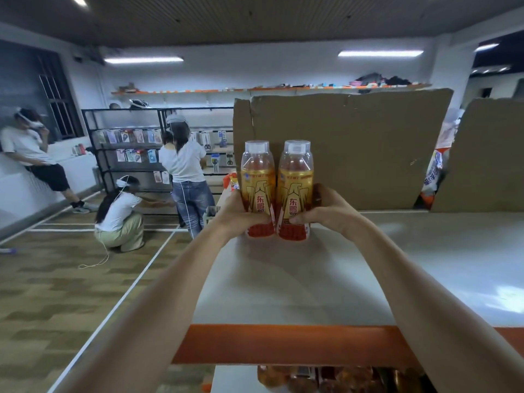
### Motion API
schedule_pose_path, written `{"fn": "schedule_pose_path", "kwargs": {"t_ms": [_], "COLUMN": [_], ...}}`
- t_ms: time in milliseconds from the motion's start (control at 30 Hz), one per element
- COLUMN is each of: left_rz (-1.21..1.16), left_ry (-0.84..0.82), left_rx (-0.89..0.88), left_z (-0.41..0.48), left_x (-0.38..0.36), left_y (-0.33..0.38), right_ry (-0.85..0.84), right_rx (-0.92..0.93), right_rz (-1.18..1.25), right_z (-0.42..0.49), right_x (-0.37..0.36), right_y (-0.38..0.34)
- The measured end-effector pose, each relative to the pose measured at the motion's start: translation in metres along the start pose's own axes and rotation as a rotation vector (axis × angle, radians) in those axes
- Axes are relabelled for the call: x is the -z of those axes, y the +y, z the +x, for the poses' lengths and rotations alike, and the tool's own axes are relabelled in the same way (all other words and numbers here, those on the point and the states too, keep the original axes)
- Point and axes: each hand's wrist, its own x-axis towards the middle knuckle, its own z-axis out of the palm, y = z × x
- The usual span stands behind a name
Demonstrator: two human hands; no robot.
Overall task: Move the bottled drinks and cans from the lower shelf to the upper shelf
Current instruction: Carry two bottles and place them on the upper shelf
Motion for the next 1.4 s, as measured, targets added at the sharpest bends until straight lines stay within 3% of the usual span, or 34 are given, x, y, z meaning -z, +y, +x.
{"fn": "schedule_pose_path", "kwargs": {"t_ms": [500,1000,1400], "left_rz": [0.073,0.199,0.386], "left_ry": [0.216,0.248,0.277], "left_rx": [-0.161,-0.122,-0.034], "left_z": [-0.007,0.002,-0.012], "left_x": [-0.008,-0.011,-0.017], "left_y": [0.001,-0.005,0.011], "right_ry": [0.187,0.302,0.288], "right_rx": [0.106,0.127,0.077], "right_rz": [-0.192,-0.262,-0.239], "right_z": [0.010,0.022,0.023], "right_x": [-0.017,-0.024,-0.024], "right_y": [0.012,0.022,0.026]}}
